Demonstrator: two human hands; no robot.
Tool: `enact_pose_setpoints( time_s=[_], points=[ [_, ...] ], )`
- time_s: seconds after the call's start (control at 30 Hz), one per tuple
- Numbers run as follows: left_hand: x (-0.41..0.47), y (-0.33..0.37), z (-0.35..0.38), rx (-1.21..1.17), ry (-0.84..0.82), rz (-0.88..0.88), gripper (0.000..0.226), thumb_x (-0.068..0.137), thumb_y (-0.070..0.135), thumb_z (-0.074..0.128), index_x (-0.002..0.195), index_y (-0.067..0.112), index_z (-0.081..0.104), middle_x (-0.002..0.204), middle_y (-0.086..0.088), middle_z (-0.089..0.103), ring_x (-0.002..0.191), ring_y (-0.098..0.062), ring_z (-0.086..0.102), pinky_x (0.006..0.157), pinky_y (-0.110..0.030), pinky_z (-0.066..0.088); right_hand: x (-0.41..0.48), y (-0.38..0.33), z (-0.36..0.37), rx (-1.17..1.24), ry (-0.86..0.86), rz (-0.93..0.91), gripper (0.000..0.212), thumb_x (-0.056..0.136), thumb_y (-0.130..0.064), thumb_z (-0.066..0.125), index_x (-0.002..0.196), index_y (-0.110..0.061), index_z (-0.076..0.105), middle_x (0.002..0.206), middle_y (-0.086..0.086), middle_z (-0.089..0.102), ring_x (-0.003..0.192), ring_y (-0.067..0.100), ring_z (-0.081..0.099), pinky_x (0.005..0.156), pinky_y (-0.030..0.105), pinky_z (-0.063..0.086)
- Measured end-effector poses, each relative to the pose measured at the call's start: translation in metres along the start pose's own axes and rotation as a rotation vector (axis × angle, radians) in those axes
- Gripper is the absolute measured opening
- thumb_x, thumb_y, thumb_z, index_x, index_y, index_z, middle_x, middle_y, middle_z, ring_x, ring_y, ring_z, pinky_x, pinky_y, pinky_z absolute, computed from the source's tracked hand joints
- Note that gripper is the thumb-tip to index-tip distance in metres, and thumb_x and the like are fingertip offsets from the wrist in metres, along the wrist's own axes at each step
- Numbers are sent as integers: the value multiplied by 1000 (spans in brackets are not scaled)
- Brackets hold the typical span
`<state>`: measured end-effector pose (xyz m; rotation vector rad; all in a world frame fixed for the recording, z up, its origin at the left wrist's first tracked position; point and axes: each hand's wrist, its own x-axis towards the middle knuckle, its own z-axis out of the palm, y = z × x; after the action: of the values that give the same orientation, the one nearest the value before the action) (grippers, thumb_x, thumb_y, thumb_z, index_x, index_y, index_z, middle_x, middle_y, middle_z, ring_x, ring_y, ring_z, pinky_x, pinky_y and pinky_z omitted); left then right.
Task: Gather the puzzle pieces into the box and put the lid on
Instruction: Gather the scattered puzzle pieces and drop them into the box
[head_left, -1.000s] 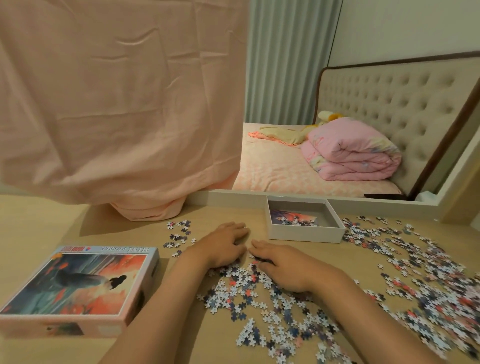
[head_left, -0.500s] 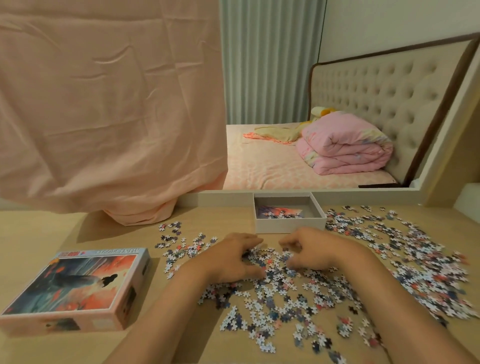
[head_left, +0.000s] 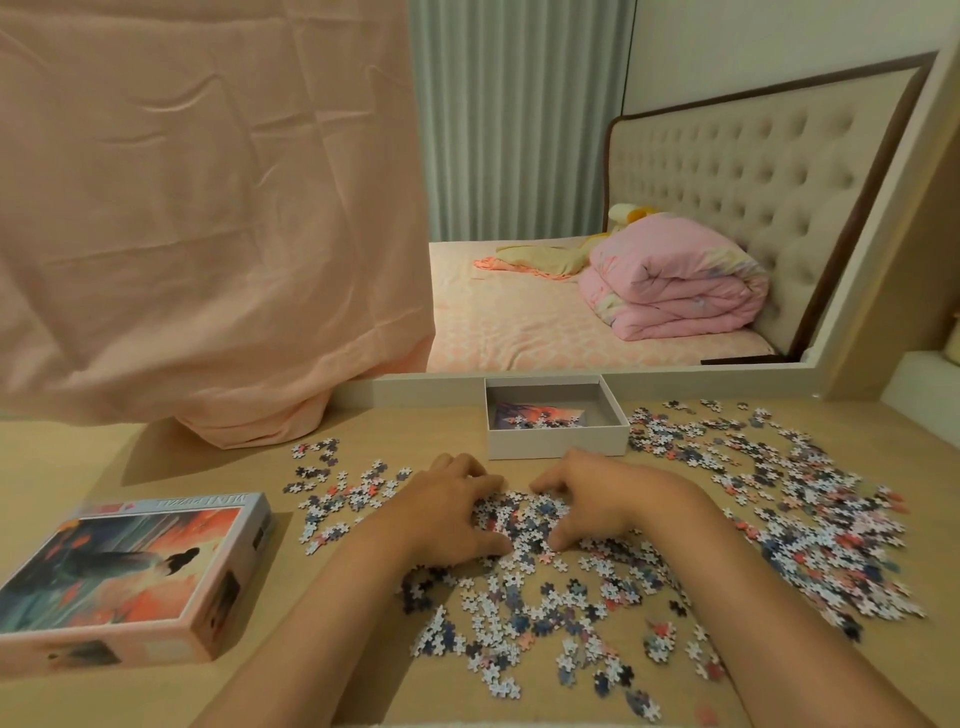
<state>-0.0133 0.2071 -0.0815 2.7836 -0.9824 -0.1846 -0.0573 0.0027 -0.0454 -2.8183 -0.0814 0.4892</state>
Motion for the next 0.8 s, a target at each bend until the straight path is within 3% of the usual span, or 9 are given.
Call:
enact_pose_setpoints(
  time_s=[0.17, 0.33, 0.43, 0.53, 0.7, 0.8],
  points=[
    [4, 4, 4, -104, 86, 25, 48, 89, 50, 62, 133, 33, 57, 120, 8, 48, 119, -12, 42, 103, -34, 41, 1, -5, 2, 61, 70, -50, 53, 80, -33, 82, 130, -28, 64, 129, -2, 64, 113, 19, 61, 97, 34, 49],
    [6, 7, 4, -223, 185, 35, 29, 83, 34, 75, 111, 29, 69, 103, 10, 54, 90, -6, 56, 83, -23, 48, 4, -1, 2, 163, 84, -43, 21, 80, -27, 83, 99, -30, 75, 93, -7, 67, 78, 18, 69, 72, 33, 57],
    [7, 9, 4, -272, 202, 35, 16, 82, 25, 76, 98, 26, 72, 98, 8, 59, 83, -5, 59, 78, -23, 51, 3, 4, 0, 282, 54, -35, 17, 81, -17, 82, 96, -21, 75, 89, -1, 70, 61, 19, 66, 59, 31, 60],
    [10, 9, 2, -336, 204, 17, 10, 82, 27, 77, 88, 31, 70, 90, 12, 63, 80, -2, 59, 72, -18, 49, 3, 11, -10, 374, 91, -45, 16, 82, -11, 80, 96, -16, 74, 83, 7, 75, 60, 18, 68, 61, 38, 63],
    [32, 15, -19, -464, 308, -20, 11, 83, 24, 76, 84, 32, 68, 83, 6, 67, 79, -13, 63, 70, -28, 50, 14, 23, -30, 542, 471, -62, 15, 83, -11, 79, 93, -22, 75, 77, -1, 70, 52, 9, 62, 47, 15, 46],
    [58, 20, -33, -508, 387, -22, 10, 83, 24, 77, 82, 29, 68, 82, -3, 69, 73, -19, 62, 68, -34, 50, 30, 31, -32, 494, 716, -43, 13, 82, -16, 80, 93, -22, 78, 89, 0, 70, 63, 8, 58, 63, 20, 45]
  ],
)
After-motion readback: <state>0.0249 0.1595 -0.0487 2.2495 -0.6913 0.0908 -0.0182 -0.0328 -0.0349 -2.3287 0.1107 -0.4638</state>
